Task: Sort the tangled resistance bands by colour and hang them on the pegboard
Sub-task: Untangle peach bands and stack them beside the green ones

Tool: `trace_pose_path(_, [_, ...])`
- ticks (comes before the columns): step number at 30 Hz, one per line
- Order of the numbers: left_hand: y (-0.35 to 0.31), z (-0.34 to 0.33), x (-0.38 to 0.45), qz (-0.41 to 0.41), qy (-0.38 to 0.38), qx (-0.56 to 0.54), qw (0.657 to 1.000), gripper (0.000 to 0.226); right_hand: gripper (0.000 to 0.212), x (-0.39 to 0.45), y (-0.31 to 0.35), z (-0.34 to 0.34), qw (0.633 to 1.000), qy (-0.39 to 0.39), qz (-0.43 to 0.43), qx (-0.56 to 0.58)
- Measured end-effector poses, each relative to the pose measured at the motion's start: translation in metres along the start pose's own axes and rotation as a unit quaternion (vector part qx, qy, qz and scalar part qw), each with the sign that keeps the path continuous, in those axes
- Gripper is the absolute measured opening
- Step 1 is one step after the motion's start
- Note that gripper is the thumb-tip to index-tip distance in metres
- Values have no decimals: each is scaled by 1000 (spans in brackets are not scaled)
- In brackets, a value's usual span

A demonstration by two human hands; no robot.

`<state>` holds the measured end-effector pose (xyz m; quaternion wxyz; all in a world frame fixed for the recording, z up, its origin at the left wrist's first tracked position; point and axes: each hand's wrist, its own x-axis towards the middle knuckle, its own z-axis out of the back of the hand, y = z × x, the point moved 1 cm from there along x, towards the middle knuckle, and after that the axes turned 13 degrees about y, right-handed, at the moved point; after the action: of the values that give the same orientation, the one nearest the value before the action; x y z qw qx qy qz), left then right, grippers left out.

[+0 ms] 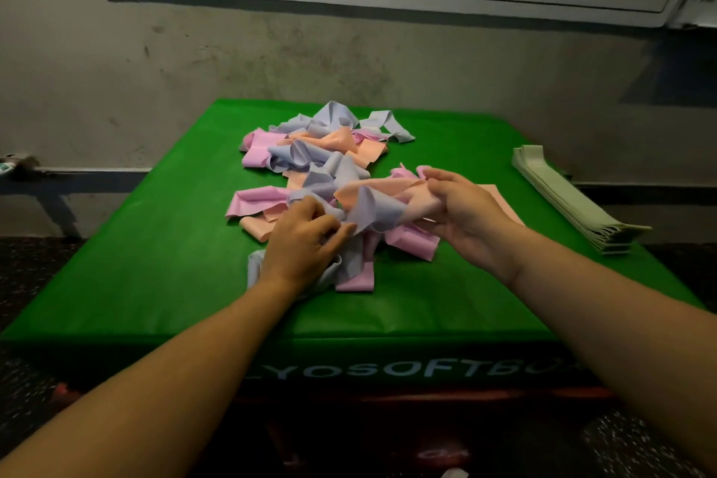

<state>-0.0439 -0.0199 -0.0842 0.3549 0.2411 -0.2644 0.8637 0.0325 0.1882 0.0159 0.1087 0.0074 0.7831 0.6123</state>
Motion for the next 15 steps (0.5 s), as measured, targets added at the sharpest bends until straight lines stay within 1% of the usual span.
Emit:
trace_pose_path(2, [0, 1, 0, -11, -11, 52, 999, 49, 31, -6, -1, 8, 1000, -2, -6, -9])
trace_pose_path(4, [-3, 4, -3, 5, -3, 97, 995, 54, 36, -11, -2, 14, 1000, -11, -9, -6])
trace_pose_path(5, [-4, 6, -5, 14, -1, 111, 994, 56, 35, -12, -2, 17, 1000, -17, -10, -10])
trace_pose_path(7, [-6, 7, -6, 27, 5, 139, 990, 59, 27, -15, -2, 21, 999, -27, -17, -39])
trace_pose_path(8, [-7, 7, -6, 31, 12, 152, 988, 61, 21, -17, -2, 23, 996, -29, -17, -77])
trace_pose_path(9, [-7, 7, -6, 30, 19, 164, 986, 60, 18, -20, -1, 25, 989, -28, -12, -145])
trace_pose_path(11, [-7, 6, -6, 16, 17, 179, 984, 51, 17, -23, -2, 31, 953, -11, 13, -303])
trace_pose_path(12, [-8, 5, -6, -1, 4, 181, 983, 44, 21, -24, -3, 33, 932, 3, 14, -362])
trace_pose_path(13, [-8, 4, -6, -19, -10, 180, 983, 41, 29, -25, -4, 36, 911, 19, -3, -411])
trace_pose_path(14, [-9, 3, -7, -33, -22, 183, 982, 46, 38, -26, -6, 38, 886, 37, -39, -461])
trace_pose_path(15, [-9, 1, -8, -45, -27, 190, 980, 53, 45, -27, -8, 39, 852, 54, -82, -515])
